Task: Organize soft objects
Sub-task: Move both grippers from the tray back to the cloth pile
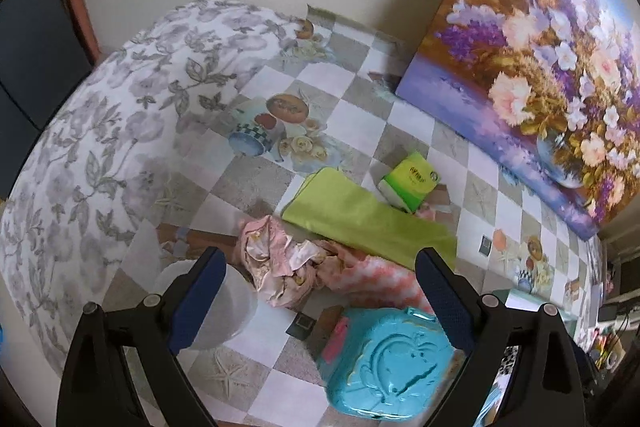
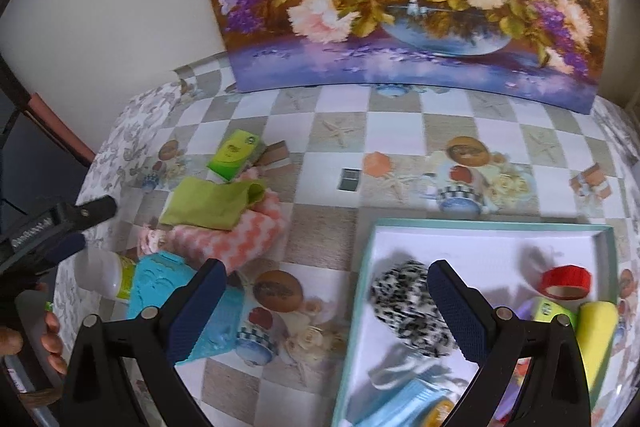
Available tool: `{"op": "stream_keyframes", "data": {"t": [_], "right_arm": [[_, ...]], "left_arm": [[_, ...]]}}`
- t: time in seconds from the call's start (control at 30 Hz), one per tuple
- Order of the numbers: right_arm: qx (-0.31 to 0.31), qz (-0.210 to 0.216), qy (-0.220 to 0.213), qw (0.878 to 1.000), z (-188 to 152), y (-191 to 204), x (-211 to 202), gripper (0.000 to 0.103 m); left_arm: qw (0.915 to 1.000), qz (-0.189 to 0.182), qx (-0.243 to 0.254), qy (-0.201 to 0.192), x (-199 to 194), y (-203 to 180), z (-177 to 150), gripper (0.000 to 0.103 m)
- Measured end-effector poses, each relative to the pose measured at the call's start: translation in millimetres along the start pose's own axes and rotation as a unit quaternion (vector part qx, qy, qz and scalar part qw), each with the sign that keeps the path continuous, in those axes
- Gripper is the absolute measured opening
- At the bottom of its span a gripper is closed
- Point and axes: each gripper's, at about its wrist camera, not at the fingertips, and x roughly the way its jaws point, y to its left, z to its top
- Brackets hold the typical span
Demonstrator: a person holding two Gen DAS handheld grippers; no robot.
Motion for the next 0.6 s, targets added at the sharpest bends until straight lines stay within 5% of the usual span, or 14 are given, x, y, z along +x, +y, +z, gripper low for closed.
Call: {"op": "stream_keyframes", "data": {"t": [0.17,0.3,0.6], "right_arm": [[-0.003,0.022,-0.004,1.000,4,14,13,0.102],[-0.002,0.040,-0.005,0.999,7,20,25,0.101],[0.025,0.074,0.023,0.997,5,16,63,0.081]], "left_arm": [[0.9999,-0.006,0.000,0.011,6,5,11,0.096],[0.9988,0.005,0.049,0.002,6,-9,24,0.096],[0.9934,0.000,0.093,0.067,51,-39,26,0.096]]}}
